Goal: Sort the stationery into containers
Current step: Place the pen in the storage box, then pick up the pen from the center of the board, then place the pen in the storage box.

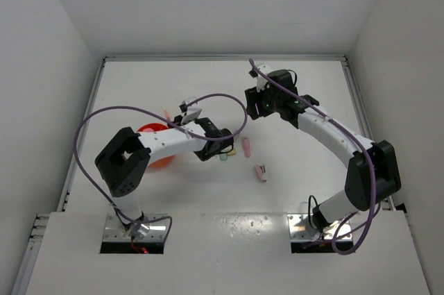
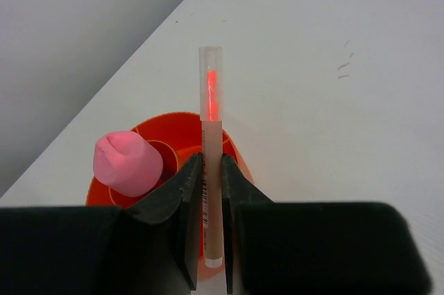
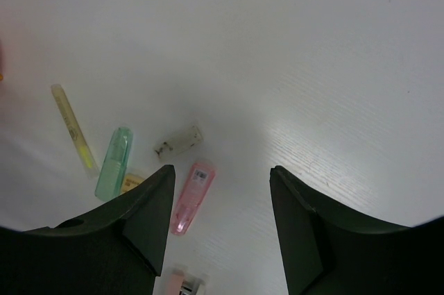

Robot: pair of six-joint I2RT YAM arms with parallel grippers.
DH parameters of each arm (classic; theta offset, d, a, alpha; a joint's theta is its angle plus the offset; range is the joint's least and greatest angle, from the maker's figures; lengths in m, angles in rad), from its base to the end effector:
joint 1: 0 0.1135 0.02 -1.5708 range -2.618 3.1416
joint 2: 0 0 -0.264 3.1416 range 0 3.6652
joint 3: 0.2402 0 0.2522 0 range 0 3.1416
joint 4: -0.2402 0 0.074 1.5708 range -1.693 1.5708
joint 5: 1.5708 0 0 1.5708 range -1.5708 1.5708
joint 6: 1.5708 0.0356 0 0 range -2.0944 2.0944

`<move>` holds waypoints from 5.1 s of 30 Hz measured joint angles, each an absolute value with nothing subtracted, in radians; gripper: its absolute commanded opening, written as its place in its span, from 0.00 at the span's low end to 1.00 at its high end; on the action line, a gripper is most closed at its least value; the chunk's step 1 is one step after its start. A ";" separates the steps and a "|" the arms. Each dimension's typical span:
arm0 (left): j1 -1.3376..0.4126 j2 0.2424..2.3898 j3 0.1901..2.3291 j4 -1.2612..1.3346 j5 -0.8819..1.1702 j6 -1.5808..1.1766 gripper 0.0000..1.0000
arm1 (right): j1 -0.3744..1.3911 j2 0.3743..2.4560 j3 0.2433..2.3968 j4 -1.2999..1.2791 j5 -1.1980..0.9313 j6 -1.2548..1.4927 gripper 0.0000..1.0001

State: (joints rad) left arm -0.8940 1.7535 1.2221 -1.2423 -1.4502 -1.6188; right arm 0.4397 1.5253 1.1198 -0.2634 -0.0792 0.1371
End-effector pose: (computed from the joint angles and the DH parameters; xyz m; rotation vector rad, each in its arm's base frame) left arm 0.2115 -0.2069 0.2240 -0.4656 1.6665 0.6391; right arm 0.3089 0.1484 0.2678 -0.3847 2.2349 0.3984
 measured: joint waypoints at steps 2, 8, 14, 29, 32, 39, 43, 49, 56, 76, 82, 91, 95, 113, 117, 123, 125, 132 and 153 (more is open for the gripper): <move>-0.888 1.760 1.222 -1.259 -1.454 -1.640 0.00 | 0.440 1.525 1.120 -0.263 -0.079 0.137 0.57; -0.855 1.792 1.219 -1.286 -1.459 -1.690 0.00 | 0.440 1.525 1.117 -0.263 -0.080 0.137 0.57; -0.810 1.831 1.210 -1.296 -1.460 -1.733 0.00 | 0.439 1.531 1.109 -0.263 -0.083 0.138 0.57; -0.766 1.938 1.209 -1.297 -1.460 -1.771 0.00 | 0.421 1.533 1.109 -0.263 -0.091 0.139 0.57; -0.766 1.950 1.209 -1.297 -1.460 -1.771 0.12 | 0.421 1.533 1.109 -0.263 -0.096 0.139 0.57; -0.766 1.950 1.209 -1.297 -1.461 -1.774 0.26 | 0.413 1.533 1.109 -0.263 -0.107 0.142 0.57; -0.766 1.950 1.209 -1.298 -1.462 -1.774 0.34 | 0.413 1.533 1.109 -0.263 -0.109 0.144 0.57; -0.766 1.950 1.209 -1.298 -1.464 -1.775 0.36 | 0.413 1.533 1.109 -0.263 -0.110 0.145 0.57; -0.778 1.938 1.220 -1.299 -1.462 -1.757 0.36 | 0.402 1.533 1.109 -0.263 -0.116 0.150 0.57; -0.793 1.558 1.255 -0.899 -0.928 -1.397 0.71 | 0.402 1.533 1.109 -0.267 -0.066 0.150 0.32; -0.714 1.583 1.206 -0.763 -0.719 -1.354 0.43 | 0.396 1.533 1.109 -0.271 -0.042 0.152 0.19; -0.719 1.704 1.233 -0.687 -0.590 -1.341 0.47 | 0.391 1.533 1.109 -0.270 -0.027 0.151 0.21; -0.719 1.721 1.222 -0.667 -0.566 -1.361 0.47 | 0.385 1.533 1.109 -0.271 -0.027 0.151 0.23; -0.719 1.834 1.166 -0.630 -0.503 -1.427 0.46 | 0.374 1.530 1.109 -0.270 -0.029 0.151 0.24; -0.715 1.854 1.162 -0.619 -0.499 -1.426 0.42 | 0.372 1.528 1.109 -0.271 -0.030 0.151 0.24; -0.713 1.864 1.158 -0.611 -0.498 -1.423 0.33 | 0.363 1.527 1.109 -0.271 -0.035 0.151 0.24; -0.712 1.864 1.158 -0.611 -0.499 -1.421 0.23 | 0.360 1.523 1.109 -0.271 -0.037 0.152 0.24; -0.712 1.865 1.159 -0.600 -0.498 -1.393 0.03 | 0.355 1.505 1.109 -0.270 -0.041 0.154 0.24; -0.809 1.796 1.504 -1.130 -1.128 -1.372 0.00 | 0.337 1.504 1.109 -0.270 -0.065 0.159 0.24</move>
State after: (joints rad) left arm -0.8085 1.7962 1.5036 -1.1297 -1.1278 -1.3724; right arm 0.3367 1.5043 1.1088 -0.2703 -0.0647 0.1589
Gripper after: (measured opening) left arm 0.138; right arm 0.239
